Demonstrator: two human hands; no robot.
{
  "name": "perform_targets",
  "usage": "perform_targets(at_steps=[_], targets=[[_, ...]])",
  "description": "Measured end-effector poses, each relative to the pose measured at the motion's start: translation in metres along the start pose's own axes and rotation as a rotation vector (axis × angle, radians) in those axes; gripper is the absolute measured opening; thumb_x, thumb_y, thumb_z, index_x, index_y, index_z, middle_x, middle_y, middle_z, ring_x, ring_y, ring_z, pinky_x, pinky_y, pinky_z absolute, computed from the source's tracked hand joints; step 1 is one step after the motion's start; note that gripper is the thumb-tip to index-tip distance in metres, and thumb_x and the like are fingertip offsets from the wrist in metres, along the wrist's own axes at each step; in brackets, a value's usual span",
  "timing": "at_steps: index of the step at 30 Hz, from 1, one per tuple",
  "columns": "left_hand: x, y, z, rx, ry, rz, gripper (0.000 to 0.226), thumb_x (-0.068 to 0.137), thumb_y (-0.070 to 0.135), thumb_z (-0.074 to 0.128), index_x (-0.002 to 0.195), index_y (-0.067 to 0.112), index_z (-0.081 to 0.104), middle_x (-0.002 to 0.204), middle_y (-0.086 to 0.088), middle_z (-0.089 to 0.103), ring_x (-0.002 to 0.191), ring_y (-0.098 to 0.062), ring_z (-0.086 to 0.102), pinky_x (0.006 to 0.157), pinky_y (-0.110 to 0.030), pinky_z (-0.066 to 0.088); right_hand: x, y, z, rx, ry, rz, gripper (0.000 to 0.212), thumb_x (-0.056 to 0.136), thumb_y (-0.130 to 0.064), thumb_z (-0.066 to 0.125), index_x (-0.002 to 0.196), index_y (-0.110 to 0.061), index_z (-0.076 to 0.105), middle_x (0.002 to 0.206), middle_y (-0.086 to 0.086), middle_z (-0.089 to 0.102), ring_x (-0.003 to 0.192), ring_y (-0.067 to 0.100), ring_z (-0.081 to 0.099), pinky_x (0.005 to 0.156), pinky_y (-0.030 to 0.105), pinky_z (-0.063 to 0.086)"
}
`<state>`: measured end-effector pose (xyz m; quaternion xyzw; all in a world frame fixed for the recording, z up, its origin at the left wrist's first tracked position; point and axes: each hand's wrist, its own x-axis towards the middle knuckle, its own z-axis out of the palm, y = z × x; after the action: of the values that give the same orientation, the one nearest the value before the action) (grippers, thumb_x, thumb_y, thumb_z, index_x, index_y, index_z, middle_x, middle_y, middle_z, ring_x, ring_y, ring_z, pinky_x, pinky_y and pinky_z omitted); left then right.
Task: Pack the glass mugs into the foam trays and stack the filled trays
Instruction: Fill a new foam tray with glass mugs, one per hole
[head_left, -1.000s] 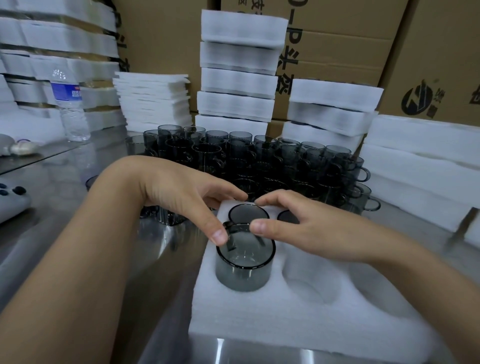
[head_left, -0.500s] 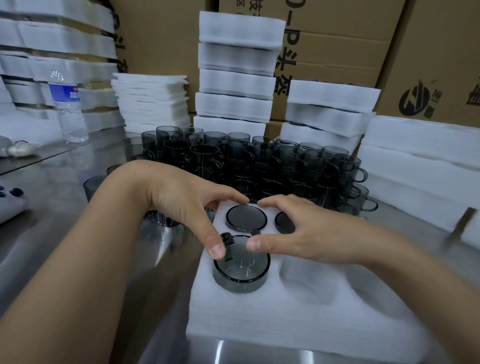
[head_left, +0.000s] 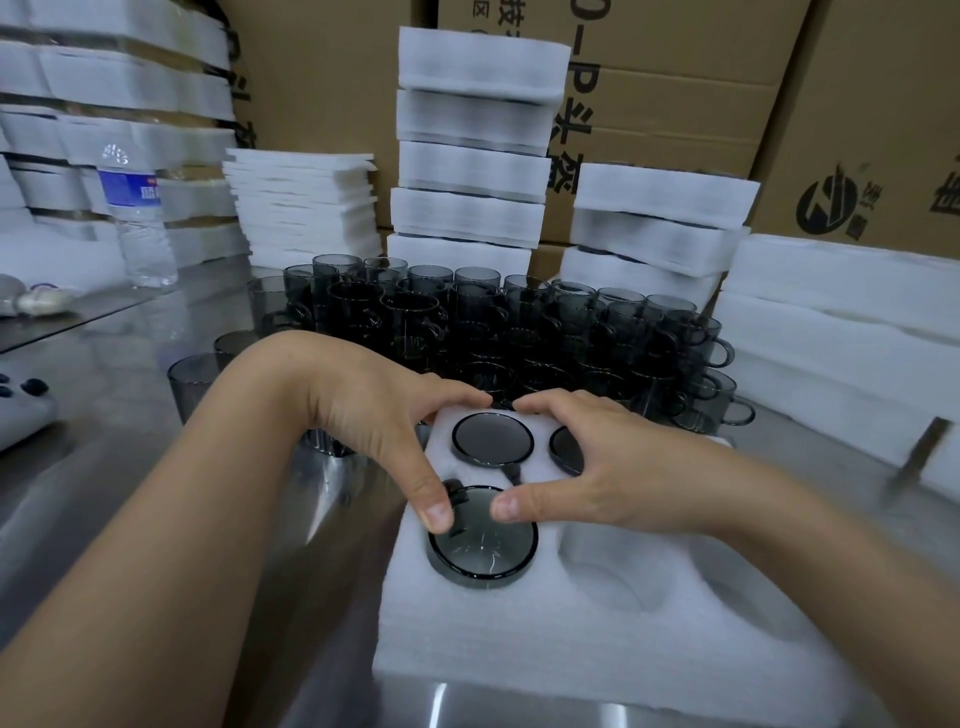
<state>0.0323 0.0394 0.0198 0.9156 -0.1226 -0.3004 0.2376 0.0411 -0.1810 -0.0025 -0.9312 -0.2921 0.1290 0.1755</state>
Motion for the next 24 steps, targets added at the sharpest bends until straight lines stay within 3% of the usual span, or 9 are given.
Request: perform_targets(at_steps=[5,15,20,24], targets=[[-0.0017,0.0018,0.0011,-0.003,0.003,0.003,0.120,0.037,0.056,0.084,0.140,0.054,0.021,0.114,0.043,0.041,0.096,0.021,0.047,0.075,-0.005,0.042,0.0006,-0.0002,-0.0002,0.010,0.001,0.000,0.115,0.035,-0.092,0.050,0.138,-0.049,0.025,0.138,-0.021,0.033,0.131,0.008,0.027,0.109,0.037,0.031],[-0.0020,0.0019,0.0010,0.022,0.009,-0.006,0.121,0.037,0.058,0.084,0.140,0.056,0.020,0.113,0.045,0.036,0.097,0.019,0.045,0.080,-0.011,0.041,0.0009,-0.0004,-0.0002,0.001,-0.010,-0.005,0.103,0.045,-0.088,0.056,0.136,-0.052,0.025,0.140,-0.018,0.032,0.132,0.011,0.026,0.109,0.038,0.030],[-0.0016,0.0015,0.0002,0.022,0.007,0.015,0.116,0.039,0.057,0.083,0.139,0.055,0.023,0.117,0.042,0.041,0.098,0.020,0.050,0.081,-0.011,0.044,0.0004,0.0033,0.0005,-0.015,-0.023,-0.021,0.107,0.039,-0.093,0.046,0.136,-0.054,0.023,0.143,-0.018,0.029,0.134,0.010,0.023,0.102,0.031,0.028],[-0.0060,-0.0010,-0.0007,-0.052,0.138,0.082,0.089,0.049,0.057,0.081,0.129,0.050,0.041,0.126,0.030,0.052,0.112,0.012,0.052,0.093,-0.016,0.044,0.0002,0.0070,0.0024,-0.071,-0.025,-0.050,0.110,0.041,-0.097,0.035,0.140,-0.052,0.018,0.145,-0.017,0.025,0.136,0.010,0.019,0.101,0.029,0.023]])
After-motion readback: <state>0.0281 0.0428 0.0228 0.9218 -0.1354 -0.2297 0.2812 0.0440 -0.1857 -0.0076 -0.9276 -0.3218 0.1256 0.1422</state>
